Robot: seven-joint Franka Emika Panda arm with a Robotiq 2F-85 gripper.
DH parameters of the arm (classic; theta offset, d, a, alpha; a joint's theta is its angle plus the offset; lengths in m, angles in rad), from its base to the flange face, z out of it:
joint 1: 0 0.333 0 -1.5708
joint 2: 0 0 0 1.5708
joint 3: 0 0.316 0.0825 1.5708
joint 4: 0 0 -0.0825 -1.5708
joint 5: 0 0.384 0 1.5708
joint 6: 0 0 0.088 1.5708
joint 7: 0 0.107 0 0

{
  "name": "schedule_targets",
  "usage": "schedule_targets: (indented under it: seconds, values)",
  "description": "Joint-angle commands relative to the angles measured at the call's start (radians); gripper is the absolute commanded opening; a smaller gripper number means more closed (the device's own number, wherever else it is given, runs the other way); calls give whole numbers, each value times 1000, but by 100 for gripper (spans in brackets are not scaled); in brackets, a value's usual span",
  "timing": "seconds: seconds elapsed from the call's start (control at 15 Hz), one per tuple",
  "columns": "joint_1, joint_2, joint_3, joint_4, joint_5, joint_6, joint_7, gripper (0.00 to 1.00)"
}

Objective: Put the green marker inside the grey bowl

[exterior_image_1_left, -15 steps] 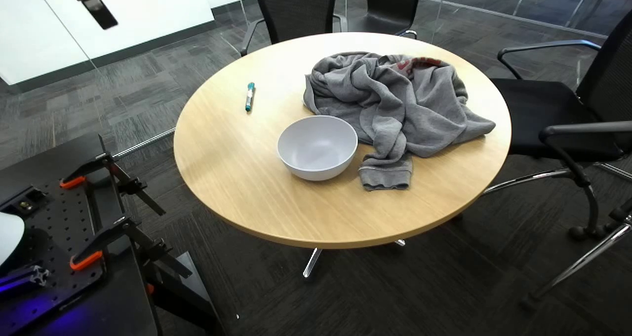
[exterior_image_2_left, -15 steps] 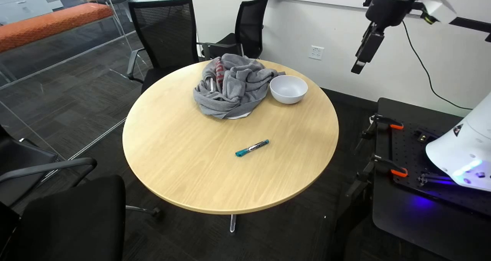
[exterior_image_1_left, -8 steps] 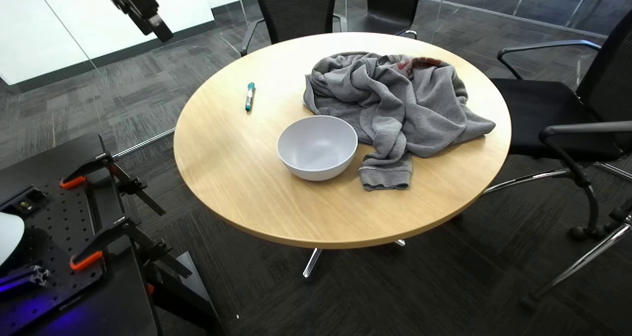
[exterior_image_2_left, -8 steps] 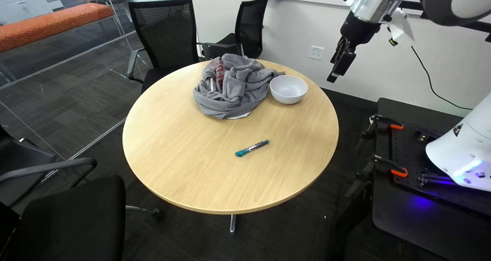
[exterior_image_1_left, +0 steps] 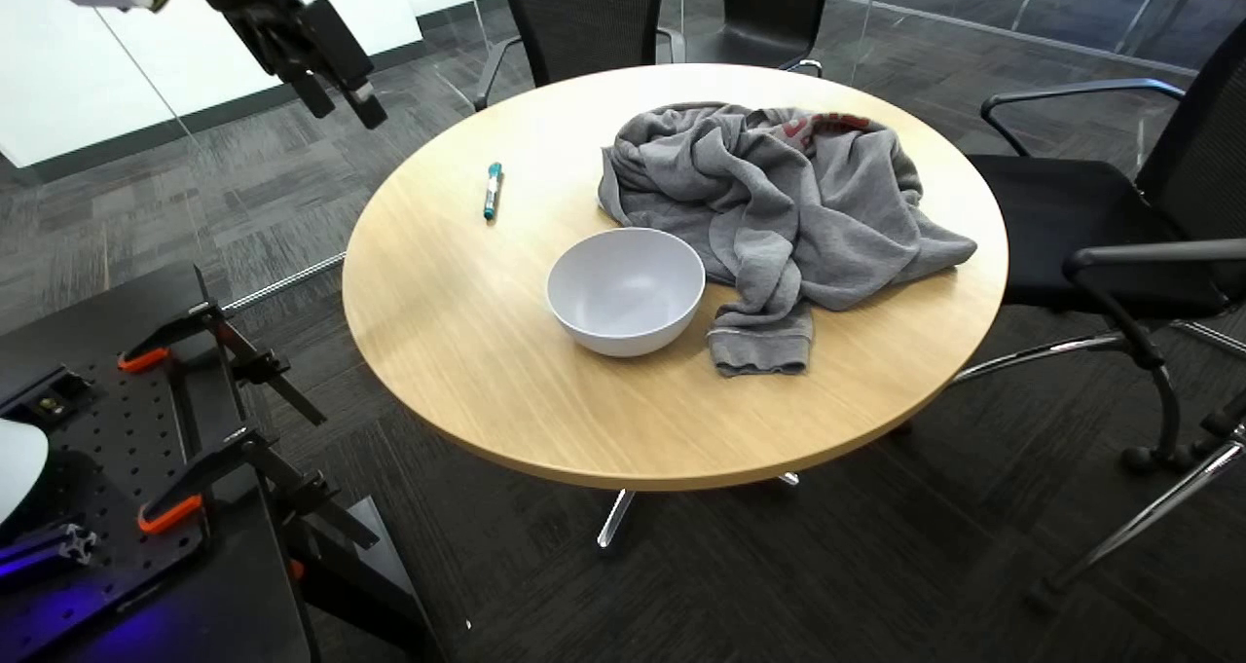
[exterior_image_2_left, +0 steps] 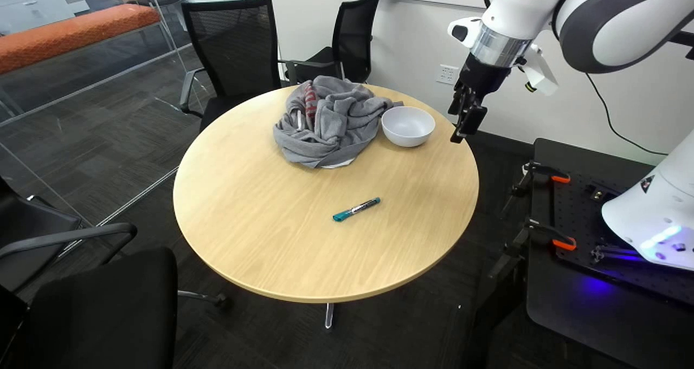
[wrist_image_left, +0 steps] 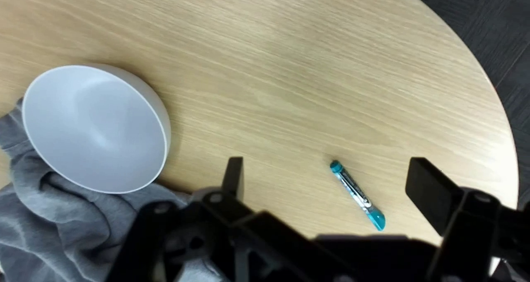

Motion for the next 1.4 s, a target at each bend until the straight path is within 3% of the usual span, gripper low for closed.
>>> schedule_targets:
  seconds: [0.0, 0.6, 0.93, 1.33]
  values:
    - [9, 16, -2, 8, 1, -3, -15, 100]
    - [17, 51, -1, 29, 3, -3, -23, 100]
    - [29, 207, 22, 151, -74, 26, -91, 100]
    - [45, 415, 42, 314, -88, 118, -245, 100]
